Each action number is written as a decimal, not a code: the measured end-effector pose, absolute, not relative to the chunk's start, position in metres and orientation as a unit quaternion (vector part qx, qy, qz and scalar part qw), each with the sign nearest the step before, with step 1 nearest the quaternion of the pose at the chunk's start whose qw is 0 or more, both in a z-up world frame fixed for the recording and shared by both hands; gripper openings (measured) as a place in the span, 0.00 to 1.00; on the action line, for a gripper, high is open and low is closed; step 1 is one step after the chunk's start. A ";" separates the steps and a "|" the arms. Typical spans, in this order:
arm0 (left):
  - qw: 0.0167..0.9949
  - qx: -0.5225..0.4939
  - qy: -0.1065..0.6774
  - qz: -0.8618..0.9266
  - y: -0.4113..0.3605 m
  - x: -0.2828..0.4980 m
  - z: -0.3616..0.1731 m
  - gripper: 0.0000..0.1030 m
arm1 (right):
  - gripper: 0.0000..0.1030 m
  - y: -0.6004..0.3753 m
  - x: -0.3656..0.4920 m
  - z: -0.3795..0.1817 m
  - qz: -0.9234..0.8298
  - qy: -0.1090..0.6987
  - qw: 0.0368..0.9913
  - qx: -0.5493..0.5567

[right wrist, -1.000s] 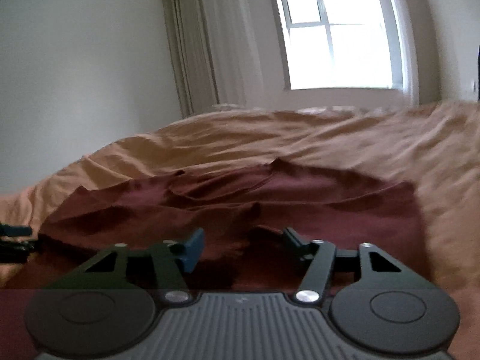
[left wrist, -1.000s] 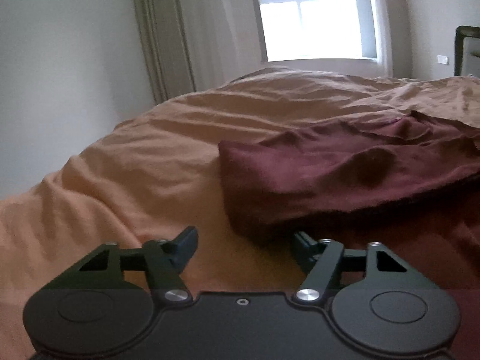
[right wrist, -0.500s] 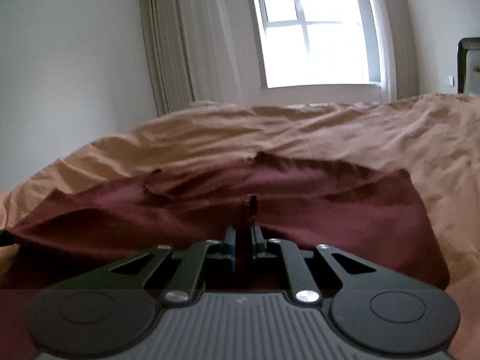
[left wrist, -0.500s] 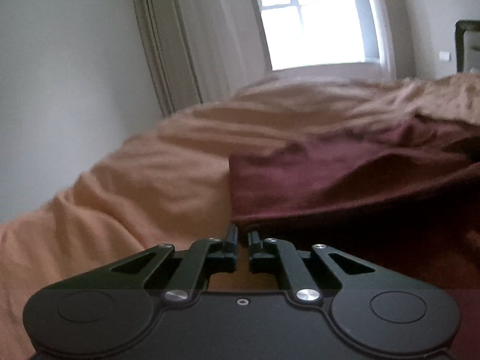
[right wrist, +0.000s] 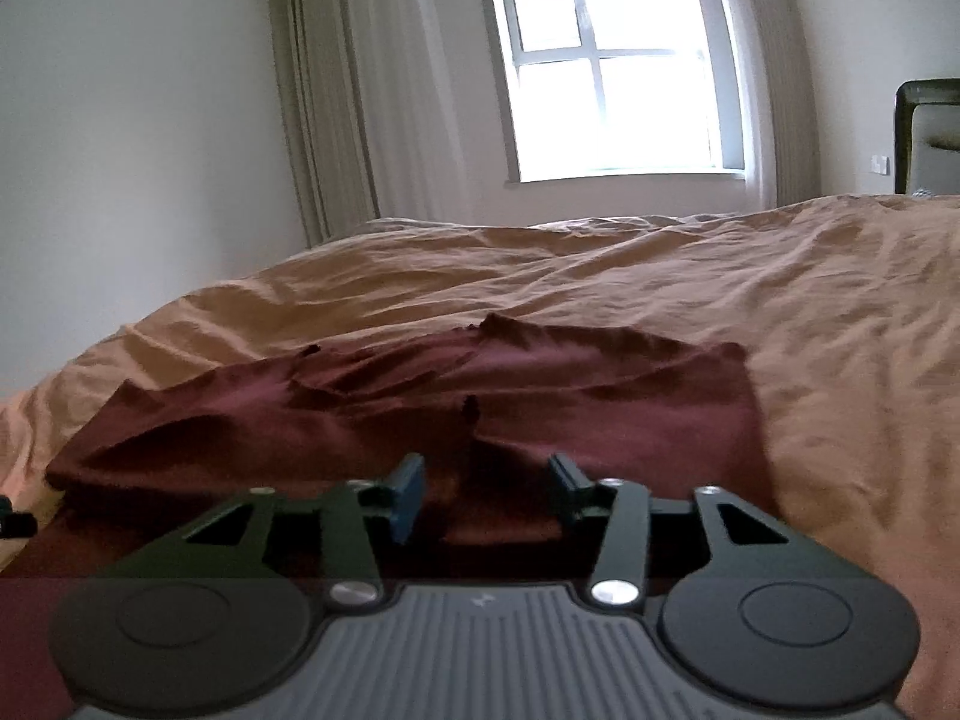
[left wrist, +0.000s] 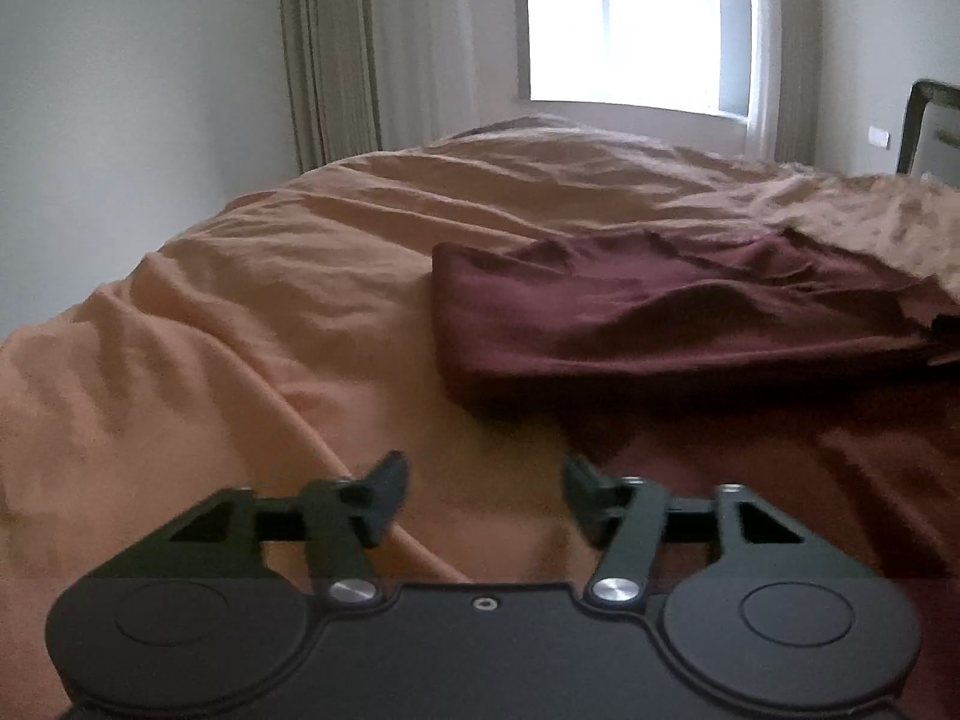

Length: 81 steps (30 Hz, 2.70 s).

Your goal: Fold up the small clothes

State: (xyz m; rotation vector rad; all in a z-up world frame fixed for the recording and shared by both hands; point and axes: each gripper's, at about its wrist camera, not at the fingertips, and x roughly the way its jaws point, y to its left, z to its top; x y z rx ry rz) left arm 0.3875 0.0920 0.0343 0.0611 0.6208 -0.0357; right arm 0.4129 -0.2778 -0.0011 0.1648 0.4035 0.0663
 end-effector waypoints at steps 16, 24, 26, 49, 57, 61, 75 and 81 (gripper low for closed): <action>0.943 -0.001 0.330 -0.041 0.066 0.250 0.038 0.99 | 1.00 -0.303 0.236 -0.004 0.035 0.201 0.979 -0.006; 0.943 0.029 0.330 -0.041 0.046 0.195 0.032 0.99 | 1.00 -0.265 0.160 -0.029 0.055 0.169 0.980 -0.087; 0.943 0.043 0.328 -0.044 0.041 0.186 0.030 0.99 | 1.00 -0.251 0.146 -0.036 0.068 0.165 0.977 -0.118; 0.943 0.089 0.305 -0.094 0.011 0.153 0.028 0.99 | 0.97 -0.160 0.123 -0.085 0.051 0.041 0.938 -0.342; 0.940 0.149 0.284 -0.119 -0.002 0.148 0.023 0.99 | 0.22 -0.172 0.134 -0.048 0.117 0.049 0.961 -0.246; 0.931 0.190 0.282 -0.134 -0.014 0.150 0.016 0.99 | 0.17 -0.187 0.147 -0.024 0.145 0.092 0.973 -0.155; 0.908 0.268 0.281 -0.159 -0.069 0.175 0.007 0.77 | 0.13 -0.208 0.157 0.007 0.168 0.114 0.976 -0.073; 0.921 0.265 0.257 -0.124 -0.052 0.166 0.013 0.34 | 0.12 -0.214 0.150 0.006 0.157 0.098 0.980 -0.072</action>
